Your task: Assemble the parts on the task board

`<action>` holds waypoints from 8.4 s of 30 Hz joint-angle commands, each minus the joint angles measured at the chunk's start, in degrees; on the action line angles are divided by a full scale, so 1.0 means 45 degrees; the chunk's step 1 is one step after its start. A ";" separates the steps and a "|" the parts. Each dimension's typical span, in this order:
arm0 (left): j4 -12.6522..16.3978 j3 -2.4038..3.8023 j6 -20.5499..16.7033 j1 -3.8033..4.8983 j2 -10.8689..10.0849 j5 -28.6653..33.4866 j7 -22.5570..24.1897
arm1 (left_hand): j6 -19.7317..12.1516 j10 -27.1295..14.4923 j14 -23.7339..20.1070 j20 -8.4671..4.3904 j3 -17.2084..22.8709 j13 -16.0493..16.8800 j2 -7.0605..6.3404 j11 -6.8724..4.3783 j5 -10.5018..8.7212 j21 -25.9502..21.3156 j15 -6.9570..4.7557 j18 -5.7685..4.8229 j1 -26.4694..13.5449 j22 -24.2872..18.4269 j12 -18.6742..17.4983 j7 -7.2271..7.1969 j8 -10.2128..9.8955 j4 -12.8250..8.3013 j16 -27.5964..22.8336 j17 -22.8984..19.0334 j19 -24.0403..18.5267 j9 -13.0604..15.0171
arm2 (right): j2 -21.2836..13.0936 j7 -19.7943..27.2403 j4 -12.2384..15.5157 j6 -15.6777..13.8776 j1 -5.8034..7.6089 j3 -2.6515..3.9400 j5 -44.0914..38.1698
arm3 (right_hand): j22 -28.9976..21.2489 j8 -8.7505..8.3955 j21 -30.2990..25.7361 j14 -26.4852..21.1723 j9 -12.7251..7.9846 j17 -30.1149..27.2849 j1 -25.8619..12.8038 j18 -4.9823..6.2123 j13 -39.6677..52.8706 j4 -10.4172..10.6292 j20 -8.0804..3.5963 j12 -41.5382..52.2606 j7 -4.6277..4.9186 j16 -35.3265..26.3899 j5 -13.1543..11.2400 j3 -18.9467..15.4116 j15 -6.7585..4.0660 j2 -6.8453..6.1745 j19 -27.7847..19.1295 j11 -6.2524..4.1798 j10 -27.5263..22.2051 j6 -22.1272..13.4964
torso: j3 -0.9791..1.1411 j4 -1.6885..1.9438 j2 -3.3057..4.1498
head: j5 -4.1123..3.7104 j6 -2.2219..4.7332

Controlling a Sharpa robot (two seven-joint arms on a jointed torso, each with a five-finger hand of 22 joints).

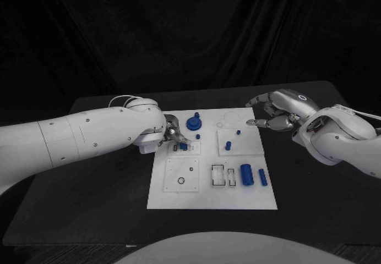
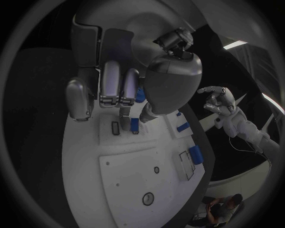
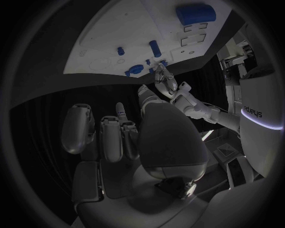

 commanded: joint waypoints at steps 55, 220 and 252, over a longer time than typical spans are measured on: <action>0.0106 -0.0039 0.0631 -0.0147 0.0004 0.0061 0.0354 | 0.0599 0.0605 0.0865 -0.0031 -0.0145 0.2624 0.0757 -0.0133 0.0157 -0.0206 -0.0087 -0.0051 0.1241 0.0128 -0.0124 -0.0233 -0.0126 -0.0787 -0.0136 0.2608 -0.0003 0.0375 | 0.0018 -0.0250 -0.0116 0.0299 -0.0094 0.0008 -0.0024 | 0.2098 0.0061 -0.0089 0.0957 -0.0047 0.1806 -0.0069 0.0044 0.2956 -0.0032 0.0040 -0.0104 0.0014 -0.0078 0.0084 -0.0003 0.0110 0.0126 -0.0006 0.0108 0.1031 0.0107 | 0.0005 0.0005 -0.0015 | 0.0041 -0.0182; 0.2646 -0.0042 -0.3491 -0.0244 -0.1690 -0.4608 0.1139 | 0.0099 0.0603 0.0913 0.0003 -0.3431 0.2535 0.0820 -0.0010 0.0024 -0.0347 -0.0035 -0.0141 0.0892 0.0908 -0.0187 -0.0037 -0.0424 0.0277 -0.0183 0.2597 0.0598 0.0707 | -0.0164 -0.0335 -0.0226 0.0750 -0.0335 0.0008 0.0321 | 0.2018 0.0073 -0.0408 0.0914 -0.0185 0.1641 -0.0165 0.0099 0.2350 -0.0008 0.0085 -0.0701 0.0077 -0.0273 0.0009 -0.0097 0.0160 0.0180 -0.0089 0.0165 0.0539 0.0198 | -0.0027 0.0000 -0.0016 | 0.0233 -0.0182; 0.2691 -0.0043 -0.2815 -0.0623 -0.1558 -0.4625 0.0781 | 0.0763 0.0666 0.0985 -0.0093 -0.3518 0.2579 0.0761 -0.0160 0.0136 -0.0296 -0.0150 -0.0170 0.0951 0.1021 -0.0159 -0.0222 -0.0227 0.0333 -0.0138 0.2701 0.0742 0.0627 | -0.0157 -0.0320 -0.0205 0.0768 -0.0350 0.0008 0.0321 | 0.2017 0.0077 -0.0416 0.0917 -0.0211 0.1647 -0.0201 0.0100 0.2339 0.0010 0.0088 -0.0712 0.0075 -0.0267 0.0076 -0.0109 0.0157 0.0203 -0.0088 0.0164 0.0540 0.0219 | -0.0004 0.0005 -0.0010 | 0.0257 -0.0182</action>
